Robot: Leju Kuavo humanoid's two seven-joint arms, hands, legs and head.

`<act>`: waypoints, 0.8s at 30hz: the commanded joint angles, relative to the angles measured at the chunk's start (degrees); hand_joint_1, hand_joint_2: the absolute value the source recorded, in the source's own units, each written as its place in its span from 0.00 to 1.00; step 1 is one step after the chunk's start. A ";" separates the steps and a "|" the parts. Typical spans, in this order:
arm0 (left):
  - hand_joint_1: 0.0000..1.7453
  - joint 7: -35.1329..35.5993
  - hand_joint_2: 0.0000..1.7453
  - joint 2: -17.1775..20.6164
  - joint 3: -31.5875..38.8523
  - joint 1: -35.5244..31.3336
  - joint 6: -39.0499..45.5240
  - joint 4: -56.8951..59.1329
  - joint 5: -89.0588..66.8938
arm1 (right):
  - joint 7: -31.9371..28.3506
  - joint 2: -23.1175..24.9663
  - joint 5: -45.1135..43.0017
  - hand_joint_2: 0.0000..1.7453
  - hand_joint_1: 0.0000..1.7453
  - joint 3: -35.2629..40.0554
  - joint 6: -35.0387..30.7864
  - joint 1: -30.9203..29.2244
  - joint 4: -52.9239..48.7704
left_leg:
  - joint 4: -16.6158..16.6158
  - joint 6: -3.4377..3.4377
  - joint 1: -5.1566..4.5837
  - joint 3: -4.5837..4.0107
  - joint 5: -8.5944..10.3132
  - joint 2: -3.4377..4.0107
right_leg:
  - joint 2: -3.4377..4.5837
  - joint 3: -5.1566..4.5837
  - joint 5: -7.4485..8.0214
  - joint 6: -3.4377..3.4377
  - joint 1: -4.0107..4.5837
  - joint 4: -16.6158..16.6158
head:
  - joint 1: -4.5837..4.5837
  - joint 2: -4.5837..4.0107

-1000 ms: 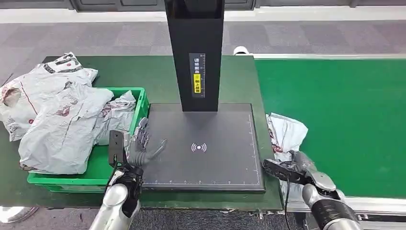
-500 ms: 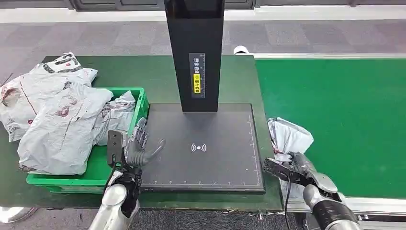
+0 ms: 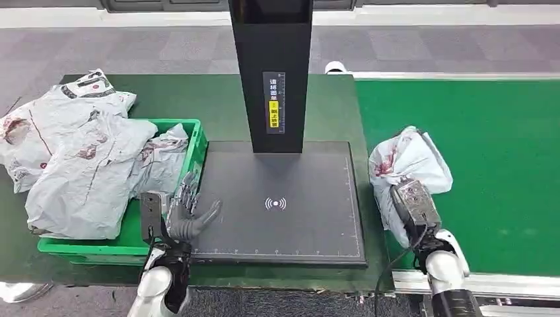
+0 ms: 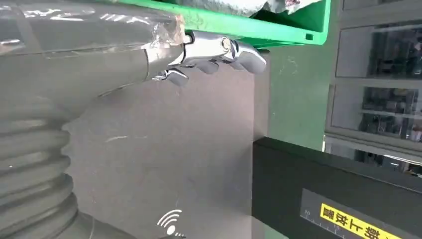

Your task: Moved the parcel from conveyor to table for the left to box.

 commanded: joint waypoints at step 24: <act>0.00 -0.52 1.00 -2.18 -0.63 -2.87 0.56 4.19 -0.63 | 1.05 9.37 -2.11 1.00 1.00 7.47 -17.31 -8.25 10.34 | -0.19 0.07 -0.03 0.33 0.06 0.27 | 0.21 0.51 0.19 0.04 0.02 -0.30 | 0.00 0.00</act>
